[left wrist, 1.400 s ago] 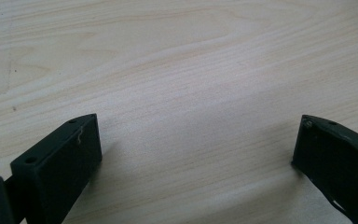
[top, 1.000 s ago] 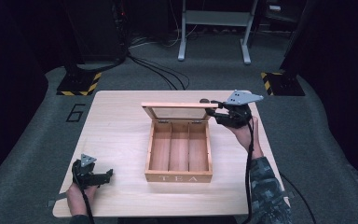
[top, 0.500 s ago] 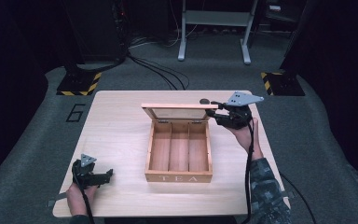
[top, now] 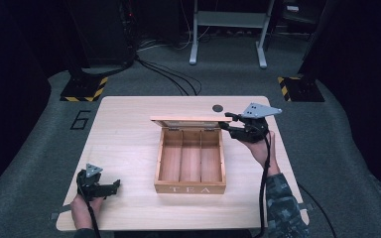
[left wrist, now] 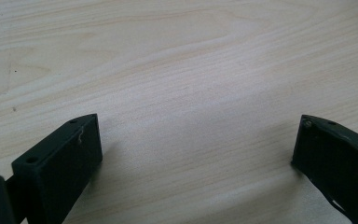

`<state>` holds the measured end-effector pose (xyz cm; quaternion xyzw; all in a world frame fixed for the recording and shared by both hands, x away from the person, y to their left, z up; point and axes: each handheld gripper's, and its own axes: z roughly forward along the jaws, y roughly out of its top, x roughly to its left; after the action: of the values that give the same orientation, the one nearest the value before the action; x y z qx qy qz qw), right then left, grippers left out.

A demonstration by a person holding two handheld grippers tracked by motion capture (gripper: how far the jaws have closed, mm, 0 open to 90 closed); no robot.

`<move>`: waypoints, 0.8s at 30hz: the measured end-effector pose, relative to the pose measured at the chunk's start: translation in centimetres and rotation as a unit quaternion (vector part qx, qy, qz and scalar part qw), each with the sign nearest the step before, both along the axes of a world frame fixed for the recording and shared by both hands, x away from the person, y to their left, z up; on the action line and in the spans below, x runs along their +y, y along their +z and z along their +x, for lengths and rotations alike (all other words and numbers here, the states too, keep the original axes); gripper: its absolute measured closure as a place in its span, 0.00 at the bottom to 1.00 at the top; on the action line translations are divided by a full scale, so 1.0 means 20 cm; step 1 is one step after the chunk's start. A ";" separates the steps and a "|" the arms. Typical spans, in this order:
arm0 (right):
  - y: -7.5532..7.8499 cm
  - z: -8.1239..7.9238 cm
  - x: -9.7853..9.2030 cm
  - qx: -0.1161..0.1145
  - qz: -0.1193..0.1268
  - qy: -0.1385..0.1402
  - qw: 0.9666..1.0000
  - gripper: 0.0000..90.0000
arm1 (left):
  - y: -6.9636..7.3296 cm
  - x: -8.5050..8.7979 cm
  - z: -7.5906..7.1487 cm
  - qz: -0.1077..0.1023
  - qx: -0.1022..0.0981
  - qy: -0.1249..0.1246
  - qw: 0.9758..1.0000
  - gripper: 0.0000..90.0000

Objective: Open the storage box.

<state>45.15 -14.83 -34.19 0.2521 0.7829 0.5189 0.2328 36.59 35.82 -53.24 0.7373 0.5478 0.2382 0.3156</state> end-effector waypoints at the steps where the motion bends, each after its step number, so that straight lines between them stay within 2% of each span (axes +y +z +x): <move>1: -0.01 -0.01 0.00 0.002 0.002 -0.001 1.000 0.62 | 0.00 0.00 0.00 0.000 0.000 0.000 1.000 0.01; 8: -0.05 -0.06 -0.01 0.014 0.012 -0.007 1.000 0.58 | 0.00 0.00 0.00 -0.002 -0.001 0.002 1.000 0.01; 16: -0.11 -0.13 0.00 0.016 0.006 -0.018 1.000 0.53 | 0.00 0.00 0.00 -0.001 -0.001 0.001 1.000 0.01; 24: -0.15 -0.18 -0.02 0.037 0.021 -0.022 0.999 0.50 | 0.00 0.00 0.00 -0.001 -0.001 0.001 1.000 0.01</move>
<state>41.59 -15.19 -37.26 0.2937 0.7741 0.5201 0.2096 36.60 35.80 -53.25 0.7364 0.5482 0.2388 0.3165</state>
